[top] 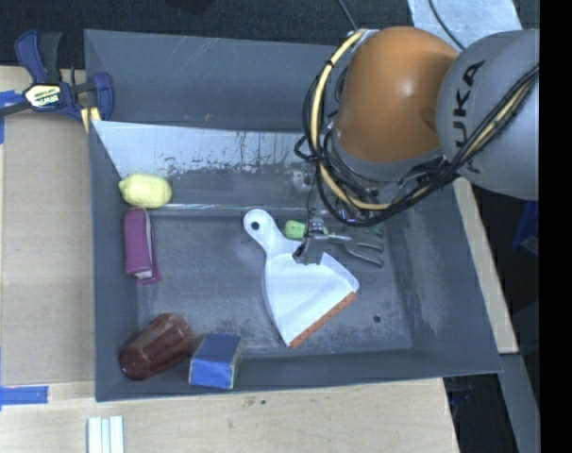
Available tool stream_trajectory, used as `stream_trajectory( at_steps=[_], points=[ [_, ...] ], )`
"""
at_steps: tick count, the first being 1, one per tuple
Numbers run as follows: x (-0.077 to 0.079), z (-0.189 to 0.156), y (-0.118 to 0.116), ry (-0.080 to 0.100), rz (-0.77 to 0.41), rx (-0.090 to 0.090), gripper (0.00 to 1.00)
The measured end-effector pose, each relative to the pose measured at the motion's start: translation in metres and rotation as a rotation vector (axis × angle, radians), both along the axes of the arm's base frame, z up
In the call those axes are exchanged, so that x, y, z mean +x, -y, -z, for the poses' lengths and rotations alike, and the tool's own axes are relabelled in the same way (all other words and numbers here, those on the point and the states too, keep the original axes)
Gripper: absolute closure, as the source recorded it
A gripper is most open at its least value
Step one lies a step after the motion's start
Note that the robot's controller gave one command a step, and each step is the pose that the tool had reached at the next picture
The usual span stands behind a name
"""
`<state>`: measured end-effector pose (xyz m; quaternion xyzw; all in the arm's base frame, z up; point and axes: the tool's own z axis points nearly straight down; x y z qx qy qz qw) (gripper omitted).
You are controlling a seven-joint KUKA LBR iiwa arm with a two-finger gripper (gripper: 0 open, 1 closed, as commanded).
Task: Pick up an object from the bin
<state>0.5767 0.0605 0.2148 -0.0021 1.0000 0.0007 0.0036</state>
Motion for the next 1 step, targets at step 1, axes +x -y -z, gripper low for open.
stream_trajectory(
  at_steps=[1],
  points=[
    [0.0097,0.0470,-0.0118,-0.003,0.024,-0.001,0.00]
  ],
)
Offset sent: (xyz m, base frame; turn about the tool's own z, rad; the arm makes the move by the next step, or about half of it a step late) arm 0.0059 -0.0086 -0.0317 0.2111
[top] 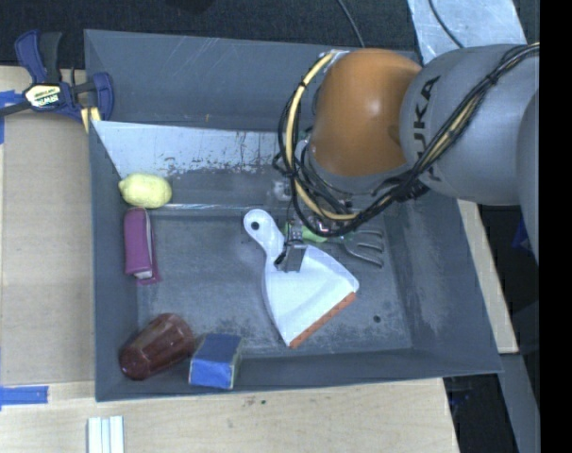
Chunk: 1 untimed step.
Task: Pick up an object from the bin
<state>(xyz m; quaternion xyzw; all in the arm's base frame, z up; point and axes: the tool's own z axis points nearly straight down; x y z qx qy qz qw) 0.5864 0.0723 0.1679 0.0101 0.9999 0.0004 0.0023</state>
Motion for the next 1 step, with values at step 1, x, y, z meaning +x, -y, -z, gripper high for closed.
stream_trajectory(
  at_steps=[1],
  points=[
    [-0.0022,-0.0087,0.0166,0.011,0.157,0.002,0.00]
  ],
)
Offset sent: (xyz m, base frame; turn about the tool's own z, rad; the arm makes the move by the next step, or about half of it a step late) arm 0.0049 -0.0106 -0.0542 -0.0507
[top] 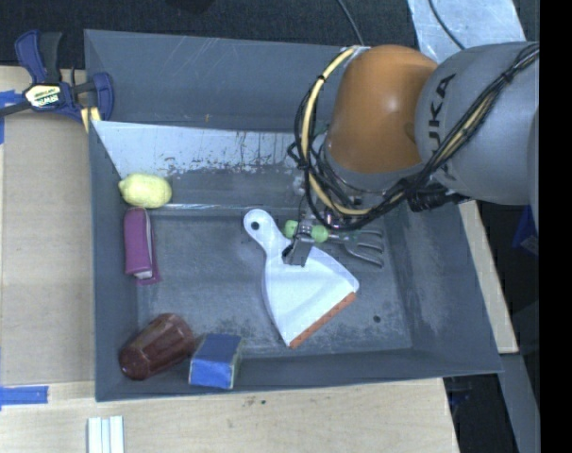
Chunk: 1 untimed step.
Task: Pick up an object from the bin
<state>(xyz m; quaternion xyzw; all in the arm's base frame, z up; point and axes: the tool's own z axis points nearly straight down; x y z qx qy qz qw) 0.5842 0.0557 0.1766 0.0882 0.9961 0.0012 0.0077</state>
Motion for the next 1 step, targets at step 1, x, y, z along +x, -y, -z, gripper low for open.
stream_trajectory(
  at_steps=[1],
  points=[
    [0.0044,0.0069,-0.0005,0.006,0.007,0.000,0.00]
  ],
)
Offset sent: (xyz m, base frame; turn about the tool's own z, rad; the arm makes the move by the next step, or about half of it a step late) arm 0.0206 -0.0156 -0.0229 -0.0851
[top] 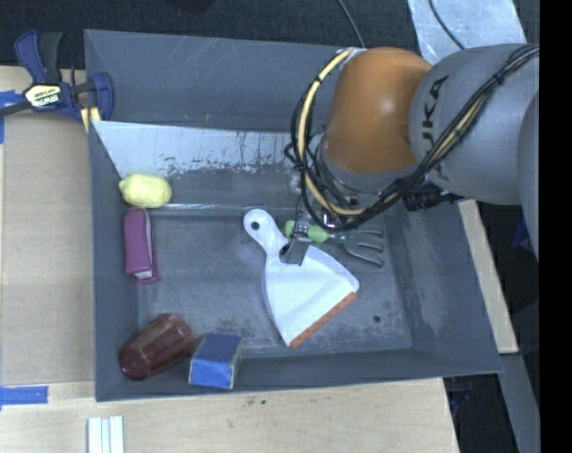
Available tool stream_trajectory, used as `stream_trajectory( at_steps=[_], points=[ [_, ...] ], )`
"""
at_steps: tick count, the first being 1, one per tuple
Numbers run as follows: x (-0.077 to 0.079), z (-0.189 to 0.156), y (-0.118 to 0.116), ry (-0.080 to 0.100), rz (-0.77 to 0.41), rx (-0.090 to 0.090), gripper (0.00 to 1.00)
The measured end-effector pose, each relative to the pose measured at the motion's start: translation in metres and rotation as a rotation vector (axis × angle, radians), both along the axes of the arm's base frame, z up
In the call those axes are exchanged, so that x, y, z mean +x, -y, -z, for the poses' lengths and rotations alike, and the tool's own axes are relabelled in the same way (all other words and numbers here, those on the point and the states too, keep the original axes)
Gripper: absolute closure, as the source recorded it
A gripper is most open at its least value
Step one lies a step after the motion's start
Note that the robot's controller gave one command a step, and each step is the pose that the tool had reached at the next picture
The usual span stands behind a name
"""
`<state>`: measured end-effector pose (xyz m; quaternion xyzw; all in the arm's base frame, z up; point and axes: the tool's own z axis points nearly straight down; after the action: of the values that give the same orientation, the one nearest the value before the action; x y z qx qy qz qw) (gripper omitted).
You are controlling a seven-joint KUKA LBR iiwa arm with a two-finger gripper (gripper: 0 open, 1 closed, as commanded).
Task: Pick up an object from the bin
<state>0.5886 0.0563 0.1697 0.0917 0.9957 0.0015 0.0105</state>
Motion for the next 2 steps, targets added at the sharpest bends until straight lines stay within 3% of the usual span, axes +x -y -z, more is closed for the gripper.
stream_trajectory(
  at_steps=[1,2],
  points=[
    [0.013,0.017,0.013,0.002,-0.130,-0.003,0.00],
    [0.027,-0.094,0.006,-0.004,-0.099,-0.002,0.00]
  ],
)
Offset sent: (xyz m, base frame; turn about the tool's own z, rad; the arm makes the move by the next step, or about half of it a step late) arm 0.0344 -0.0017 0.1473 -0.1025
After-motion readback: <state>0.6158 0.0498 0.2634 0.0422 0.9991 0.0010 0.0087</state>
